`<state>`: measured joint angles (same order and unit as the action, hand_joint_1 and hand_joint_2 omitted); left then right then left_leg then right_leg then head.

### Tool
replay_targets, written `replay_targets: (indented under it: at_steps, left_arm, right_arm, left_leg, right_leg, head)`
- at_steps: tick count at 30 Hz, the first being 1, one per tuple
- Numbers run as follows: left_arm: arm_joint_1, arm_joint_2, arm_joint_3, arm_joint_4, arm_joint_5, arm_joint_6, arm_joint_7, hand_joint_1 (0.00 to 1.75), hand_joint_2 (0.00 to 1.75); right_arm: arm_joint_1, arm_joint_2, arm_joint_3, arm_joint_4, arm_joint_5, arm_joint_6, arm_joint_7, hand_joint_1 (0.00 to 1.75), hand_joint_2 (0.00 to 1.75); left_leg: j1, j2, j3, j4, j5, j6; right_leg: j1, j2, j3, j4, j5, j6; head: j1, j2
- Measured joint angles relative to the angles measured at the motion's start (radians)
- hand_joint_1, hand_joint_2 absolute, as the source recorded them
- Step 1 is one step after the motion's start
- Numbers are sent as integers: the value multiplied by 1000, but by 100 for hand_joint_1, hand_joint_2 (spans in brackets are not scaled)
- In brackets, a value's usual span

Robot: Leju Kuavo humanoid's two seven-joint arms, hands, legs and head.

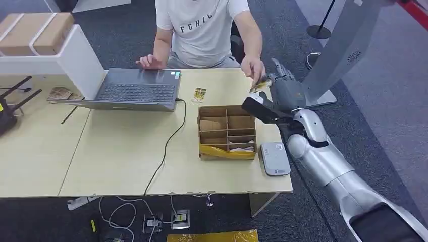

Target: Pass the card to the sensor for recognition and then transmit it.

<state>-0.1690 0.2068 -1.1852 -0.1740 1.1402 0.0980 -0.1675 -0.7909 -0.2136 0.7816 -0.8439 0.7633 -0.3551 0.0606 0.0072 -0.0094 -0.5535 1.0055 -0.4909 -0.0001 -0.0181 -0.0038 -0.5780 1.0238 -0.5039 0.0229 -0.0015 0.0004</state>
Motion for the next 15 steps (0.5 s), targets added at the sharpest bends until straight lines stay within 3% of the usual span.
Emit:
replay_targets:
  at_steps: [3,7,15]
  left_arm:
    - [-2,-1,-2,0,2,0,0,0,0]
    - [1,-2,-2,0,31,0,-1,0,0]
    - [36,10,-2,2,57,23,19,0,0]
  right_arm:
    - [1,8,-13,22,-2,7,4,0,175]
    - [46,0,-50,-9,-93,101,50,0,175]
    - [245,-152,-130,-338,-186,219,198,0,175]
  left_leg:
    - [0,0,0,0,0,0]
    - [0,0,1,0,0,0]
    - [0,2,1,0,-3,-2]
  right_leg:
    - [0,0,0,0,0,0]
    - [0,0,0,0,0,0]
    - [0,1,-1,-1,-1,-1]
  head:
    - [0,0]
    - [0,0]
    - [0,0]
